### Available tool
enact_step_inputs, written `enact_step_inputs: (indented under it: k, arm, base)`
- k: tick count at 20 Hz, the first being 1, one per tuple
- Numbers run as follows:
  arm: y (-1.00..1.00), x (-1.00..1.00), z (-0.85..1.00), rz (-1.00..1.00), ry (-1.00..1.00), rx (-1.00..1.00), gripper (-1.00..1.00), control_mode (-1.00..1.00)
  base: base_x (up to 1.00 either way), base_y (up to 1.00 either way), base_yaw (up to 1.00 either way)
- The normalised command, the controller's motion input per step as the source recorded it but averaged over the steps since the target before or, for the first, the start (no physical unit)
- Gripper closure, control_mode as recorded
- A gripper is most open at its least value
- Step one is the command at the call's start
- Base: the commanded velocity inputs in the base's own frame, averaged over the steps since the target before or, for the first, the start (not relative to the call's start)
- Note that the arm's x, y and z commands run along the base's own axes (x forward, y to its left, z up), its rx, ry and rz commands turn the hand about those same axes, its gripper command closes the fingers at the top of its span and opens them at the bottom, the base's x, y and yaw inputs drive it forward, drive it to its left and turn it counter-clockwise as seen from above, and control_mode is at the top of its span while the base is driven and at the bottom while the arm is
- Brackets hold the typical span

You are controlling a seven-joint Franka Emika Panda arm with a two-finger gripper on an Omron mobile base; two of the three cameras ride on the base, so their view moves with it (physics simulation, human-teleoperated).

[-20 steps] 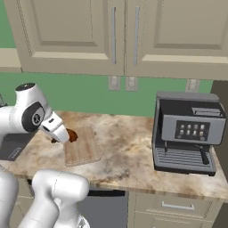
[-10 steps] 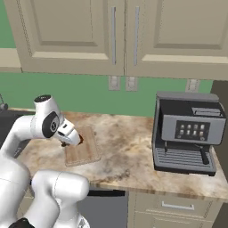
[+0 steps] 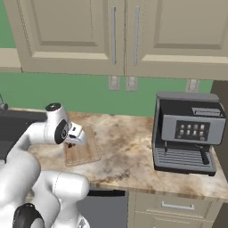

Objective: Retrieve the chicken drumstick from the fridge and place it on the cutting board.

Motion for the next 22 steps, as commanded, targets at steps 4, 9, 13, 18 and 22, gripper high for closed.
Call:
enact_step_inputs:
  k: [4,9,13,18,22]
  arm:
    - [0.05,0.57,-0.30,0.14,0.00,0.00,1.00,-1.00]
    - [0.00,0.44,-0.55,0.09,0.08,0.00,1.00,-1.00]
    - [0.02,0.20,-0.36,0.12,0.04,0.00,1.00,-1.00]
    - [0.01,0.18,-0.14,0.10,0.00,0.01,-1.00,-1.00]
    - [0.01,0.07,-0.10,0.08,0.00,0.00,-1.00,-1.00]
  base:
    - [0.00,0.00,0.00]
    - [0.00,0.00,0.00]
    - [0.00,0.00,0.00]
    - [0.00,0.00,0.00]
    - [0.00,0.00,0.00]
